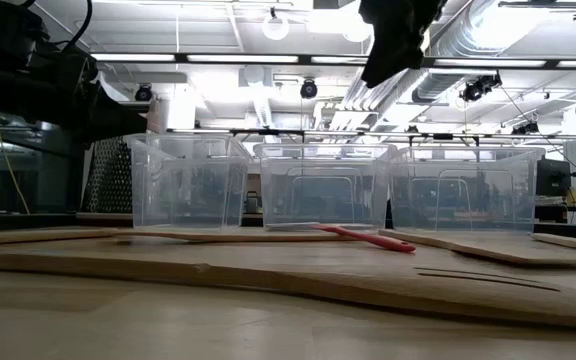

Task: Pick & Place Kitchen Items
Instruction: Put the red spatula into the right transparent container

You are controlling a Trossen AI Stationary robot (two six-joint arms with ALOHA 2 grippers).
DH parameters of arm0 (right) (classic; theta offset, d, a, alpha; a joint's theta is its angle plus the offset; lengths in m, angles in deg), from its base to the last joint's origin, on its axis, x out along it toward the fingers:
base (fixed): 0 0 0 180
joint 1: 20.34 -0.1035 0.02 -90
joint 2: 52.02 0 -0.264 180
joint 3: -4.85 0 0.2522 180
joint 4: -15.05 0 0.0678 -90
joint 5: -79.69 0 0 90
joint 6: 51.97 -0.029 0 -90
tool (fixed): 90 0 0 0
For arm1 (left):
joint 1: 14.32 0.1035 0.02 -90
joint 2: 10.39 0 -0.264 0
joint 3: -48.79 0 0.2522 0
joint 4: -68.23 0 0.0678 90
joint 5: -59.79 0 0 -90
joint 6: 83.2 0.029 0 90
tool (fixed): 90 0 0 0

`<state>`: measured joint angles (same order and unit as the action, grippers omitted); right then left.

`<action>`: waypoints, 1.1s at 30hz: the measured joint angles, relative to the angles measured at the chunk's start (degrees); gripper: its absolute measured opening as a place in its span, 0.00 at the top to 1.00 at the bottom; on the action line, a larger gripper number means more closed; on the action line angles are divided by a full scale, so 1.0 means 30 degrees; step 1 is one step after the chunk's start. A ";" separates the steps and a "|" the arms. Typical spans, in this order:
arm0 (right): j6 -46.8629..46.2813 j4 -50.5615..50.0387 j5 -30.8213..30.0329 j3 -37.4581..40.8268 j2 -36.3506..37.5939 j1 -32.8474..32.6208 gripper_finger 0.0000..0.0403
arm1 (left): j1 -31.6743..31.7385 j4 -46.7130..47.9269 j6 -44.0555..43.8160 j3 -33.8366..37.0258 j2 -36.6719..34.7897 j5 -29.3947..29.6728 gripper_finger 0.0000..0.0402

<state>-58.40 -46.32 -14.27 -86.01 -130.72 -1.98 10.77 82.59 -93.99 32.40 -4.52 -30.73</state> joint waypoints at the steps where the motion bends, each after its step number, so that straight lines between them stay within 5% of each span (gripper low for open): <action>1: -0.0523 -0.0319 0.0011 0.0000 0.0035 -0.0206 0.60 | 0.0001 -0.0001 0.0002 0.0000 -0.0007 -0.0008 0.75; 24: -1.6889 -0.2477 -0.1217 0.0822 -0.1650 -0.6194 0.54 | 0.0001 -0.0007 0.0003 0.0000 -0.0007 0.0017 0.75; 33: -1.8885 -0.1428 -0.2073 0.1064 -0.3910 -0.8061 0.40 | 0.0000 0.0002 0.0003 0.0000 -0.0005 0.0080 0.75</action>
<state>-115.06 -50.61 -20.49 -82.82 -142.45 -26.16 10.77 82.60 -93.99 32.40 -4.54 -30.49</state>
